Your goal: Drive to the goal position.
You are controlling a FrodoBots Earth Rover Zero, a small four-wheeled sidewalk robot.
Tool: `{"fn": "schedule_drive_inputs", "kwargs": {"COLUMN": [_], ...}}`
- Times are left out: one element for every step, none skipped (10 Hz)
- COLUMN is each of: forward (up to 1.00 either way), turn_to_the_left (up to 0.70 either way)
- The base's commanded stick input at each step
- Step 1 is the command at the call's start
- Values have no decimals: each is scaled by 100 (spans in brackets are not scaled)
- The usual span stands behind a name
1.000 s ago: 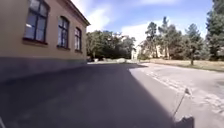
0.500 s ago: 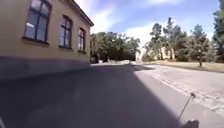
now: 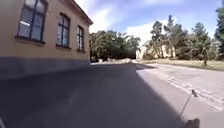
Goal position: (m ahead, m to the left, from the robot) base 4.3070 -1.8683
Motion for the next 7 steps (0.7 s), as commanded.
{"fn": "schedule_drive_inputs", "kwargs": {"forward": [70, 70, 70, 70, 70, 70, 70], "turn_to_the_left": [0, 0, 0, 0, 0, 0, 0]}}
